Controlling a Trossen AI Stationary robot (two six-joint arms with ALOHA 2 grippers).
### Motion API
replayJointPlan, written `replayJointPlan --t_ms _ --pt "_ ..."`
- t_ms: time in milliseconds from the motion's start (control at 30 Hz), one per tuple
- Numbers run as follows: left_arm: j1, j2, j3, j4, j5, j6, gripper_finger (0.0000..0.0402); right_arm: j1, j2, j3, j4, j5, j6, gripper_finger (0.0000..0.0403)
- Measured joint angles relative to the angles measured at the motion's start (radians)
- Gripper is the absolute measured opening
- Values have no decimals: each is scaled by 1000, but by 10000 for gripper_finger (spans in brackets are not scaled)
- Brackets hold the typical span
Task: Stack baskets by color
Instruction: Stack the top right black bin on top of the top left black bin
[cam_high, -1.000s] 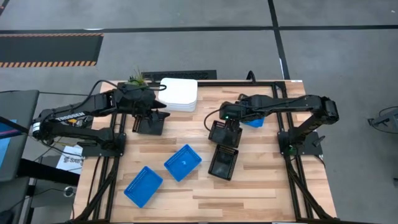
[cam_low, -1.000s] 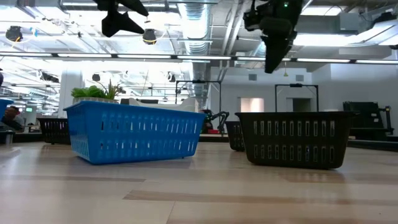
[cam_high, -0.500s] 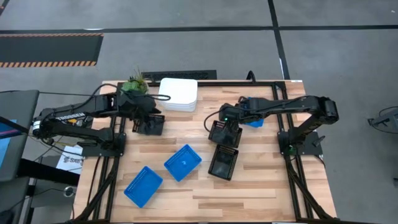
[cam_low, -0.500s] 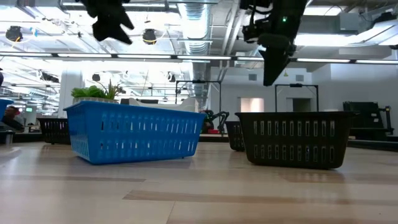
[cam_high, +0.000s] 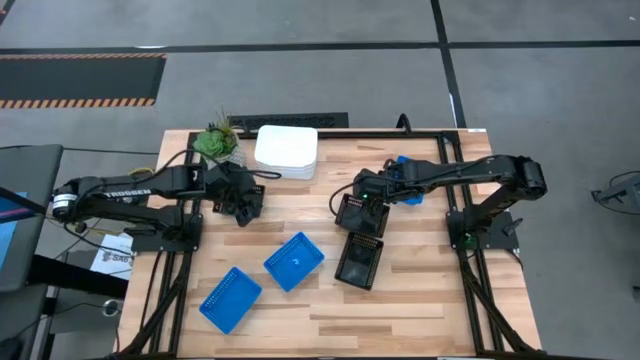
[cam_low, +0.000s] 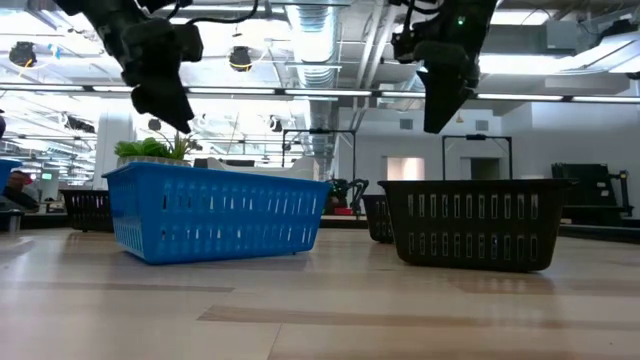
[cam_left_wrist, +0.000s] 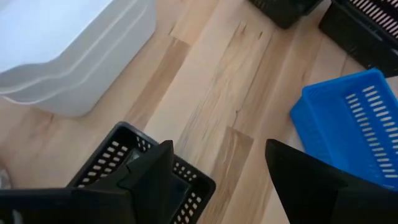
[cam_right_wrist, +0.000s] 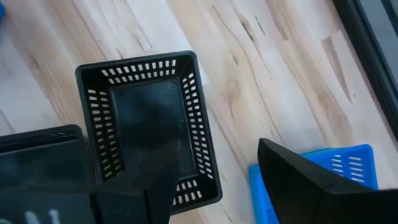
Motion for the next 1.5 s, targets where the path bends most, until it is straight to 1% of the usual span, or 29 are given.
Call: replayJointPlan --t_ms 400,500,600,700,833,967,1067,1200,1367,1500 --pt "0 -5 0 6 -13 37 242 -1 0 0 25 -26 15 239" --pt "0 -5 0 -11 -49 51 242 -1 0 0 30 -26 15 239" --pt "1 -5 0 -19 -115 51 242 -1 0 0 30 -26 15 239" --pt "1 -5 0 -13 -129 51 242 -1 0 0 33 -26 15 239" --pt "1 -5 -31 81 -77 55 242 -2 15 1 70 -29 15 239" --pt "4 -4 -58 331 11 51 242 -3 12 1 80 -52 11 239" --pt "5 -4 -58 478 84 43 242 -3 13 1 78 -52 25 239" --pt "0 11 -58 580 107 16 242 -2 14 1 82 -52 33 239" --pt "-24 105 -58 735 113 -3 242 -10 29 -34 107 -53 32 239" --pt "-49 209 -20 761 166 -2 242 -41 30 -98 154 -80 10 239"
